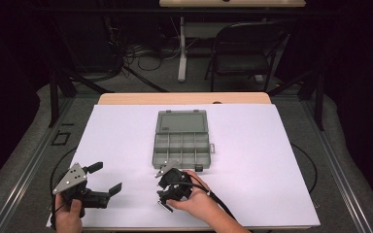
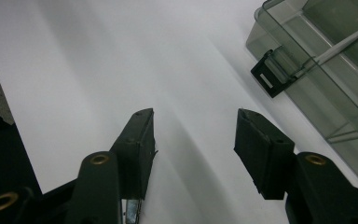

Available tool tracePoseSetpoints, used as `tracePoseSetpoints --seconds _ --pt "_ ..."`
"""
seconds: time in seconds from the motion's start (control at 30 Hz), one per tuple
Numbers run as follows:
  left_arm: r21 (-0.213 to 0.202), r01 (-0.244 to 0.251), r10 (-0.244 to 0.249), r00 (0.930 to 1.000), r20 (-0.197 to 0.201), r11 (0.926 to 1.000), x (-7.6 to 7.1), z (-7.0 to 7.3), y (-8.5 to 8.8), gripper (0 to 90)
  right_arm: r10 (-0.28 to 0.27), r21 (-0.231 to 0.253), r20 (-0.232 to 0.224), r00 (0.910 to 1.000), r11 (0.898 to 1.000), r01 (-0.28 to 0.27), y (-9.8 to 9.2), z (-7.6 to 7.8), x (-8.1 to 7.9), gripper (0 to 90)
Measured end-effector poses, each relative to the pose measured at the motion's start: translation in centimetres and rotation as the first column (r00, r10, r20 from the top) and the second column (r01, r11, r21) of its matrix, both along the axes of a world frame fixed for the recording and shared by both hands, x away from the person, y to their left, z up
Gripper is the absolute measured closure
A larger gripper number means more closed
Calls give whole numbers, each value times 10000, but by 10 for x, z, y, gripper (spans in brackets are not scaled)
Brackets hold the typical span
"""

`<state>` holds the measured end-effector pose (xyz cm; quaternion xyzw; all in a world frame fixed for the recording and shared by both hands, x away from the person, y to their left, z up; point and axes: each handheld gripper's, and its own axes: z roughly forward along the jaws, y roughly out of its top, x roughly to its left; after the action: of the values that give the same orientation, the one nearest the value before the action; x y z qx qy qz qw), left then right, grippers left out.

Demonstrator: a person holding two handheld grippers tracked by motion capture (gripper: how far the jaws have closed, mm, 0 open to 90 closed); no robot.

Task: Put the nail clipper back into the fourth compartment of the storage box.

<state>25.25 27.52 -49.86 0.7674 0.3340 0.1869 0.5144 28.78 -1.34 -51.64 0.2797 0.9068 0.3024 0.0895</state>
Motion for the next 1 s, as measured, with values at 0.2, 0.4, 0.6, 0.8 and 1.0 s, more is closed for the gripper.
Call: tracePoseSetpoints --seconds 0.2,0.4,0.6,0.8,1.0 --pt "6 23 -22 10000 -10 10000 0 -1 0 5 -43 91 -191 9998 9999 45 3 -4 -1 503" --pt "41 -3 3 10000 -75 10000 1 -1 0 6 95 155 -373 9993 9998 -90 6 -9 -2 552" --pt "51 27 -26 10000 -81 10000 1 -1 0 6 86 292 -587 9982 9995 -69 8 -15 -6 609" --pt "68 14 -13 9999 -142 10000 2 -2 -1 7 204 353 -586 9981 9992 -184 8 -17 -8 632" --pt "71 39 -39 9999 -138 10000 2 -2 -1 13 288 281 -666 9974 9992 -269 13 -20 -12 653"
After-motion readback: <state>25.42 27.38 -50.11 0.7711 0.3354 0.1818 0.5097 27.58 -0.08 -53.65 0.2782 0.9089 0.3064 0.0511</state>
